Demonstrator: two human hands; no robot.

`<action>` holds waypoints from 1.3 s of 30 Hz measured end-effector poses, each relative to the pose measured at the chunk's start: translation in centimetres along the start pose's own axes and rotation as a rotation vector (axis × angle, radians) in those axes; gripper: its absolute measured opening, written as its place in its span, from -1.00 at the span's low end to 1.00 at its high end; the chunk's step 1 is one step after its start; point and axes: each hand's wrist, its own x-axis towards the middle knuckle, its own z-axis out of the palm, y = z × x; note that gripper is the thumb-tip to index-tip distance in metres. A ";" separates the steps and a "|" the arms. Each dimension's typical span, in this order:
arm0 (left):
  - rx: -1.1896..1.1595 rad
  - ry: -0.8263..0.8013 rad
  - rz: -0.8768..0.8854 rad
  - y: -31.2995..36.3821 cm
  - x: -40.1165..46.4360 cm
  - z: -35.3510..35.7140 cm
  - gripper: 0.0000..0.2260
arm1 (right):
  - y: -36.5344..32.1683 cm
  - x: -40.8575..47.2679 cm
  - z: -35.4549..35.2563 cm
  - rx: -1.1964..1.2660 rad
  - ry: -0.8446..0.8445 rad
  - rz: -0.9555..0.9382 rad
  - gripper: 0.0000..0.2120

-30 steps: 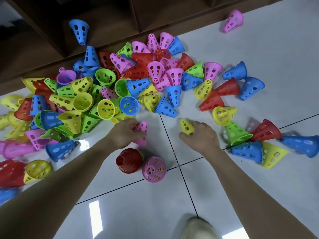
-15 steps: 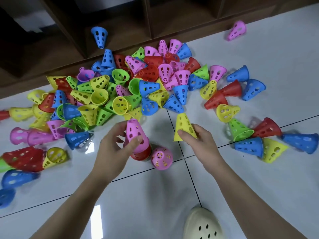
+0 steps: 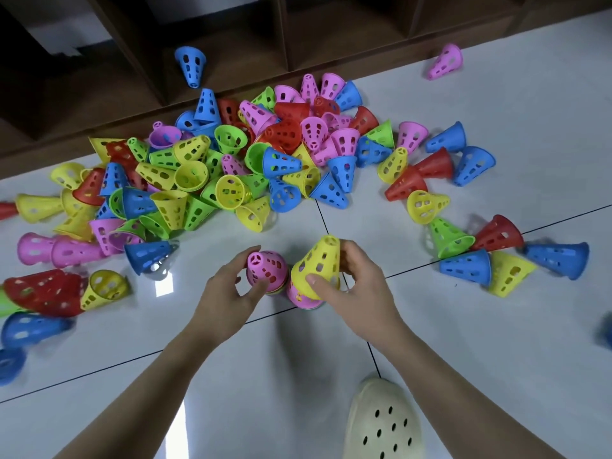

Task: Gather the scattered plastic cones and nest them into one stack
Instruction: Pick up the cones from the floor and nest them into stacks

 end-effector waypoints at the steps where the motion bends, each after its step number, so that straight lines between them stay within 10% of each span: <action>1: -0.016 -0.031 -0.022 -0.2 0.1 -0.2 -0.49 | 0.4 -0.1 0.4 -0.022 -0.015 -0.011 -0.61; 13: -0.162 0.201 -0.160 -0.5 6.9 -0.9 -0.67 | 4.1 0.8 1.2 -0.294 -0.147 -0.095 -0.54; 27: 0.160 0.238 -0.105 -1.5 16.8 -3.5 -0.25 | 5.3 2.6 -0.7 -0.496 -0.329 -0.158 -0.35; 31: 0.170 0.263 -0.085 -1.9 16.9 -3.2 -0.35 | 5.0 3.5 -3.4 -0.440 -0.182 -0.151 -0.28; 39: 0.169 0.274 -0.137 -3.2 12.6 -1.4 -0.41 | 6.4 9.3 -4.7 -0.288 0.231 -0.059 -0.76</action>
